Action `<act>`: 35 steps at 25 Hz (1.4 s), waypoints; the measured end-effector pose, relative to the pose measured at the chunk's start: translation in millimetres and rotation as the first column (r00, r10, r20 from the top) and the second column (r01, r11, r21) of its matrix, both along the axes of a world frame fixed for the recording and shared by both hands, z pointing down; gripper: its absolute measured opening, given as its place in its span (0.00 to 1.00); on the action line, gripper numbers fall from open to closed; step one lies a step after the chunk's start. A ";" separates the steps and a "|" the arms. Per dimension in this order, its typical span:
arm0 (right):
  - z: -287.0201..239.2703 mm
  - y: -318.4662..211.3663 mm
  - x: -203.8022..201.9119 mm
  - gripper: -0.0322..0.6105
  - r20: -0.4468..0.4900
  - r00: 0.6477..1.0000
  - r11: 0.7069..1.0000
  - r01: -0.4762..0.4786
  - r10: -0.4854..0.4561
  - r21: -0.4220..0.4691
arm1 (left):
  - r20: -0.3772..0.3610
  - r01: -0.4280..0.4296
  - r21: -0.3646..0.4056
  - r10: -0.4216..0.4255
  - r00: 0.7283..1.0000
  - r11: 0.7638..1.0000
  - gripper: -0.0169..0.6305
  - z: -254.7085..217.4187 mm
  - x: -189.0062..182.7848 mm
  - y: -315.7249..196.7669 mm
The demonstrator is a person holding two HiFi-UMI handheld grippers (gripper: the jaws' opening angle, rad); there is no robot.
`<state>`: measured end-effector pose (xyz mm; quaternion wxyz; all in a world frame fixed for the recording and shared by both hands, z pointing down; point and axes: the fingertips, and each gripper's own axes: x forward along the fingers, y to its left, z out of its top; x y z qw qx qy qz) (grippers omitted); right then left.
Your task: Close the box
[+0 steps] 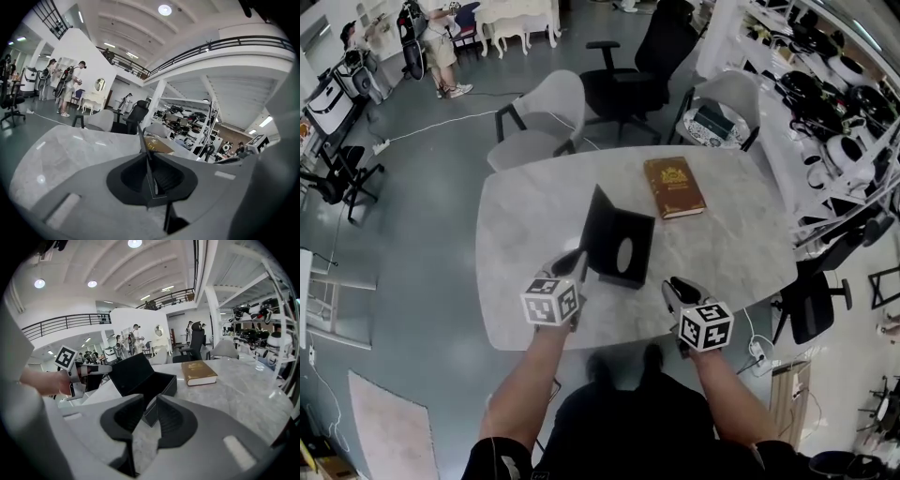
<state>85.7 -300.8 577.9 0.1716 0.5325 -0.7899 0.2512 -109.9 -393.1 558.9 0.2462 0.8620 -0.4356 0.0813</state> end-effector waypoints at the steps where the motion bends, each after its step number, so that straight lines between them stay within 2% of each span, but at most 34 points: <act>1: -0.8 -1.1 3.0 0.19 0.009 1.000 1.000 0.004 -0.004 0.005 | 0.011 -0.003 0.008 0.003 1.000 1.000 0.10 -2.0 5.5 1.5; 5: -5.8 -4.6 18.7 0.18 0.061 0.998 1.000 0.022 -0.022 0.014 | 0.054 0.012 0.021 -0.013 0.998 1.000 0.09 -13.2 26.7 9.6; 9: -17.5 -6.4 38.1 0.16 0.114 0.992 0.998 0.049 -0.052 0.031 | 0.108 0.061 0.030 -0.064 0.992 0.998 0.09 -18.1 41.7 14.8; 14: -17.4 -6.2 62.8 0.16 0.142 0.985 0.995 0.097 -0.100 0.028 | 0.218 0.091 0.059 -0.101 0.971 0.994 0.09 -13.5 64.5 19.9; 19: -12.8 -3.5 82.0 0.15 0.165 0.978 0.992 0.125 -0.126 0.016 | 0.263 0.109 0.059 -0.121 0.957 0.992 0.10 -11.3 87.2 26.5; 29: -11.2 -0.9 110.6 0.15 0.195 0.969 0.988 0.151 -0.152 0.016 | 0.362 0.072 0.065 -0.091 0.928 0.995 0.15 5.4 129.5 38.5; 35: -12.2 1.3 128.3 0.15 0.206 0.968 0.990 0.143 -0.143 0.013 | 0.457 0.011 0.058 -0.037 0.889 0.998 0.19 25.2 152.9 44.6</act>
